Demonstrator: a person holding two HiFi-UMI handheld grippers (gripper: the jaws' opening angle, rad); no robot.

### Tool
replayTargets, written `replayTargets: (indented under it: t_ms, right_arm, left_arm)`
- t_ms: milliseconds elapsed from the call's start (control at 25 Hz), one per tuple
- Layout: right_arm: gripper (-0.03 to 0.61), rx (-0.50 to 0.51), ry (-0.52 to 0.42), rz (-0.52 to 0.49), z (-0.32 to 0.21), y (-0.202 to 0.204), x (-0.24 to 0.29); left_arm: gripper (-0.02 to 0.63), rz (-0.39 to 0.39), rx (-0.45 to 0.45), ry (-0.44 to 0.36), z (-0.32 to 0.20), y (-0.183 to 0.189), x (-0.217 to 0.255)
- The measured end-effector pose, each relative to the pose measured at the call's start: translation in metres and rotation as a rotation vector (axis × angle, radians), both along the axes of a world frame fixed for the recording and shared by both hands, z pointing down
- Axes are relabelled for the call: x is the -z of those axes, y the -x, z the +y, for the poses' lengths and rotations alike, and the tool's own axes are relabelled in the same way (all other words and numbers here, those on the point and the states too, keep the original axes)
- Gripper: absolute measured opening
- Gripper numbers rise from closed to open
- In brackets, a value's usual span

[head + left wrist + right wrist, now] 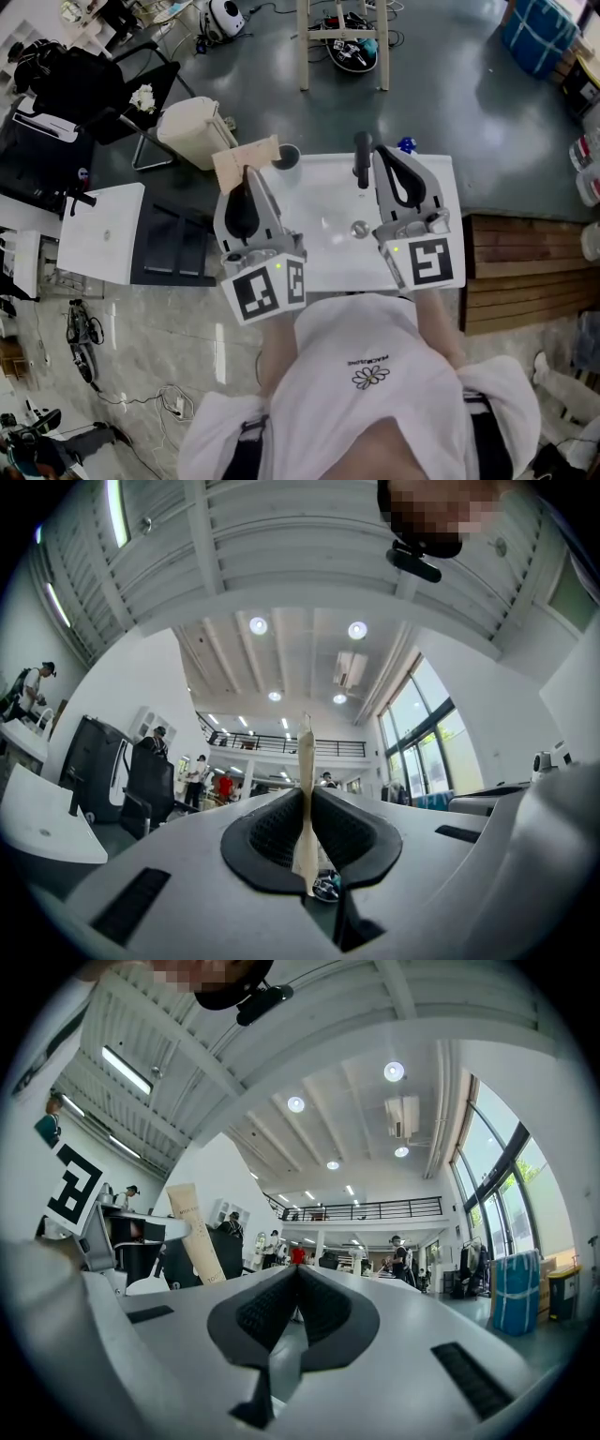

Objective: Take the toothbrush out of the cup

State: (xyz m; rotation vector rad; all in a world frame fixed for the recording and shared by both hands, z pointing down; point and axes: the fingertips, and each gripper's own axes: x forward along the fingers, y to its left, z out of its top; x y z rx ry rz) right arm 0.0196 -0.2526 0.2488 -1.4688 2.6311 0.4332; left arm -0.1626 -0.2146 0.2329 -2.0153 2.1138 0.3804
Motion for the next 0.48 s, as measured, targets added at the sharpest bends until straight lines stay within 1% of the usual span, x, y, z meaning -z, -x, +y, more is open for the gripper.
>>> replayTargets:
  t_ms: [80,240,480]
  right_arm:
    - [0.011,-0.005,0.01,0.005,-0.0016,-0.0012,-0.0033]
    - [0.011,0.001,0.001,-0.003,-0.0041,0.0004,-0.0032]
    - [0.011,0.007,0.023,0.008,-0.0074,0.0056,-0.009]
  left_arm:
    - [0.041,-0.002,0.003,0.002,-0.0009,0.0004,-0.0014]
    - [0.042,-0.007,0.006,0.005,-0.0029,0.0013,-0.0022]
    - [0.041,-0.009,0.013,0.018,-0.0063,0.0058,-0.0023]
